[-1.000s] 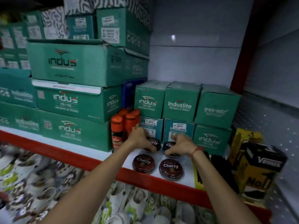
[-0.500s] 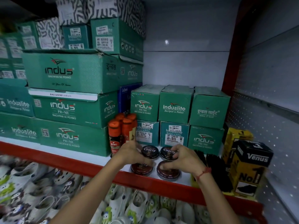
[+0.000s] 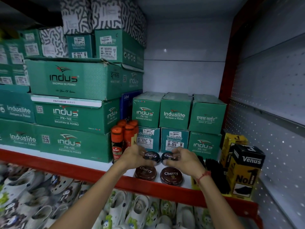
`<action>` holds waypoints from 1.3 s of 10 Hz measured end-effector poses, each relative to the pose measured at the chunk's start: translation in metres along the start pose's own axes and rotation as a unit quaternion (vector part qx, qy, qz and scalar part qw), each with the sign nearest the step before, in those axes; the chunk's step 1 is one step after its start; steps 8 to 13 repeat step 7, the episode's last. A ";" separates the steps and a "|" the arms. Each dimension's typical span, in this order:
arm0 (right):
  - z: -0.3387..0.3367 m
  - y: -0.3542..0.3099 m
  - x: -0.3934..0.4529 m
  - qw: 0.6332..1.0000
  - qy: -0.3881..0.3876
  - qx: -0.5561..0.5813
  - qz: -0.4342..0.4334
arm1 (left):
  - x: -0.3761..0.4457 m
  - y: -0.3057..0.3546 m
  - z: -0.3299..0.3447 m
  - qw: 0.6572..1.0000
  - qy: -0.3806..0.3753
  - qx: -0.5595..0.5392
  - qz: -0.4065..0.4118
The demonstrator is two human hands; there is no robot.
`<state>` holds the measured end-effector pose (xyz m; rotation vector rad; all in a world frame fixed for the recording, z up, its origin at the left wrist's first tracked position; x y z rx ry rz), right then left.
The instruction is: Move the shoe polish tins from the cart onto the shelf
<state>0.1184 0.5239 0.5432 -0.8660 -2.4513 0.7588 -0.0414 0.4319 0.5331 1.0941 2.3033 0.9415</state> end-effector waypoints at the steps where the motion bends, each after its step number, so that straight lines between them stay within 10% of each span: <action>1: 0.000 0.002 0.019 0.999 0.038 -0.034 0.006 | 0.011 0.009 -0.005 0.998 0.060 0.027 0.010; 6: 0.021 0.022 0.051 0.992 -0.087 -0.084 0.044 | 0.049 0.010 0.010 0.991 0.012 0.136 -0.008; 13: 0.014 0.014 0.052 0.994 -0.063 -0.086 0.035 | 0.051 0.012 0.008 0.991 0.014 0.131 -0.007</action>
Point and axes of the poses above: each hand's wrist, its own x-axis towards the middle knuckle, its own z-axis out of the palm, y = z × x, the point moved 8 cm from there along x, towards the middle knuckle, and after that the axes turned 9 degrees about -z, right-handed, at the moved point
